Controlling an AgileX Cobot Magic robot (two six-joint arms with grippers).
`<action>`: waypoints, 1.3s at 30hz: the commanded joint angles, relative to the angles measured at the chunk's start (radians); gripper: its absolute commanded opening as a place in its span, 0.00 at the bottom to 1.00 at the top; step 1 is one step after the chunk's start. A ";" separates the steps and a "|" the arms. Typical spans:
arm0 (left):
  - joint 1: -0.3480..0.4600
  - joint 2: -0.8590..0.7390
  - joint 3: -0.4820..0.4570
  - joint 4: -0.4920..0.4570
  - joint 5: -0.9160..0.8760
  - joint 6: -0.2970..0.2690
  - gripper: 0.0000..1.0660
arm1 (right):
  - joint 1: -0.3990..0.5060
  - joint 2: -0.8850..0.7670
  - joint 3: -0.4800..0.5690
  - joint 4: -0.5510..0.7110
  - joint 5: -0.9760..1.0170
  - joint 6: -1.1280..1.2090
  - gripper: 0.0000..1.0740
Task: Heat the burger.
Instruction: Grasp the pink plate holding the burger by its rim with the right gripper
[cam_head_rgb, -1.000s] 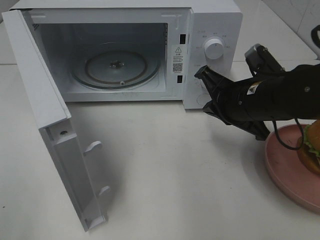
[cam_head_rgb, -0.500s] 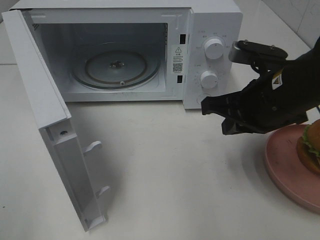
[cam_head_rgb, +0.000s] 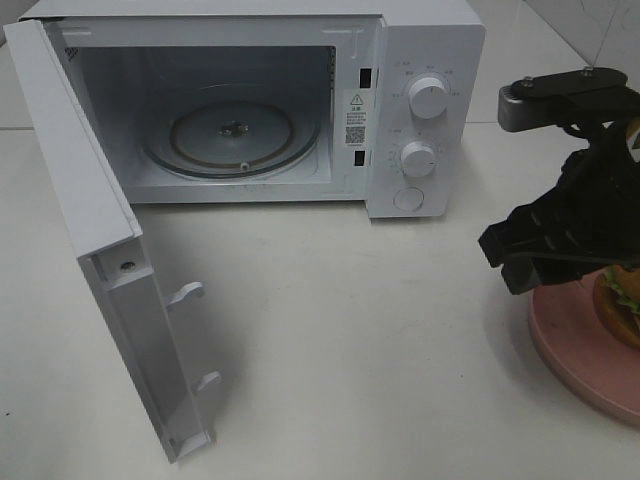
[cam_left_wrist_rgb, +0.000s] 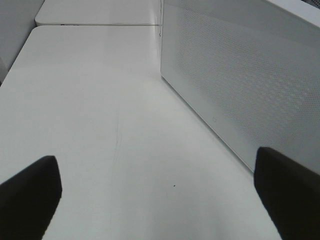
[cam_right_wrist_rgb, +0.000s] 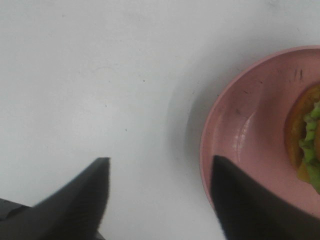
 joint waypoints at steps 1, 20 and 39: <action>0.002 -0.018 0.003 -0.001 -0.006 0.001 0.92 | -0.003 -0.009 -0.005 -0.012 0.067 -0.053 0.92; 0.002 -0.018 0.003 -0.001 -0.006 0.001 0.92 | -0.052 0.053 -0.001 -0.063 0.088 -0.072 0.90; 0.002 -0.018 0.003 -0.001 -0.006 0.001 0.92 | -0.054 0.305 0.003 -0.085 -0.051 -0.072 0.85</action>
